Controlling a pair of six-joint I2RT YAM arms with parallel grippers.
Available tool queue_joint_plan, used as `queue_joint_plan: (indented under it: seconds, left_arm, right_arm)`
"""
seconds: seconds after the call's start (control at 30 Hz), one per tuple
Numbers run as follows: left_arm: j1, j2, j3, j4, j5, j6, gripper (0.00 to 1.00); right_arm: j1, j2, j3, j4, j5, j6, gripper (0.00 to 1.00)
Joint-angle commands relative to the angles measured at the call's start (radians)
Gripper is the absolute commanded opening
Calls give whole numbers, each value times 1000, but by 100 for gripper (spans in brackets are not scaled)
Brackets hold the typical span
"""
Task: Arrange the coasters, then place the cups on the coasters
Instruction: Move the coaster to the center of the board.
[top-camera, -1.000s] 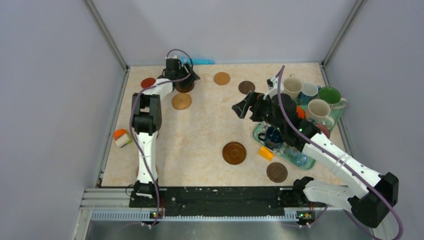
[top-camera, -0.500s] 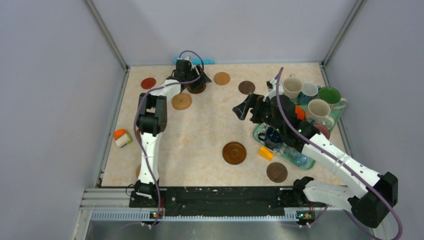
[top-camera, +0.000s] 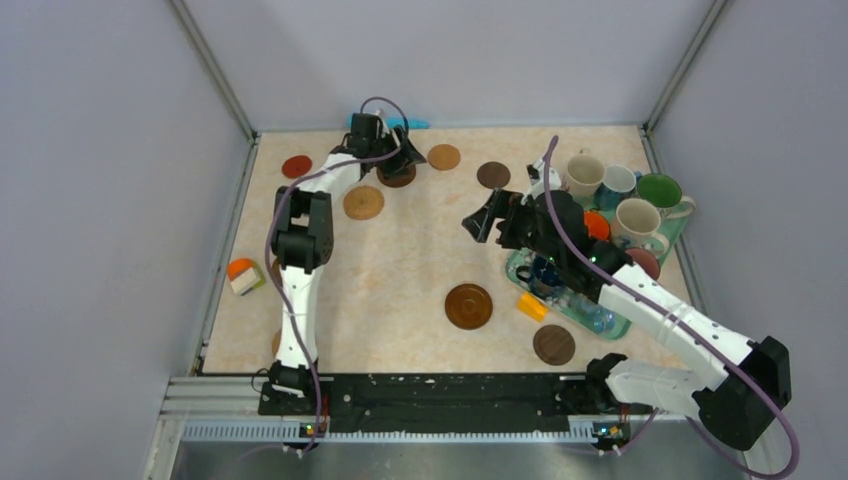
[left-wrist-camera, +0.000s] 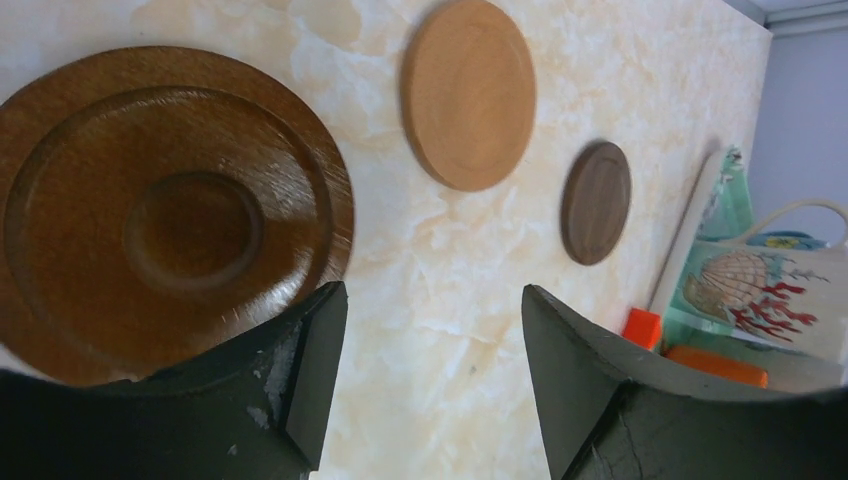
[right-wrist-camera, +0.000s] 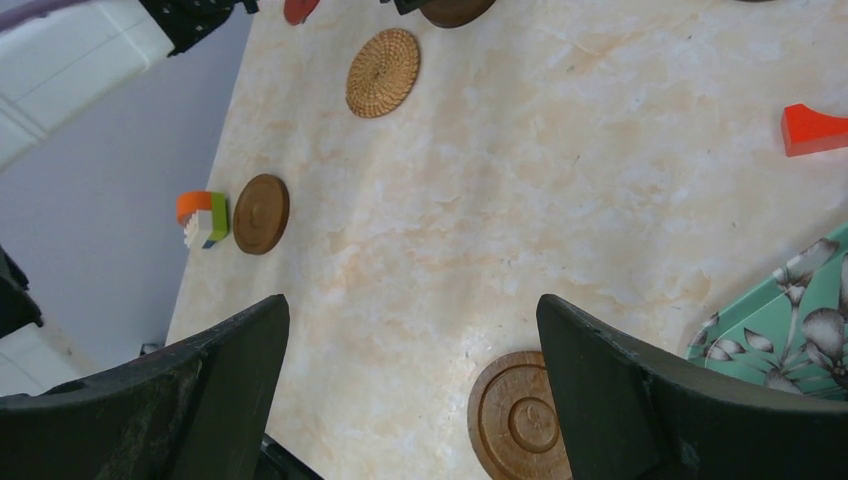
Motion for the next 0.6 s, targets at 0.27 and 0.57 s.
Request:
queue_joint_plan:
  seconds: [0.27, 0.57]
  left_arm:
    - [-9, -650, -304, -305, -108, 200, 75]
    - [-102, -1057, -687, -341, -219, 315, 95]
  right_arm:
    - [-8, 54, 60, 108, 64, -106, 89]
    - [-98, 308, 208, 153, 80, -177, 47]
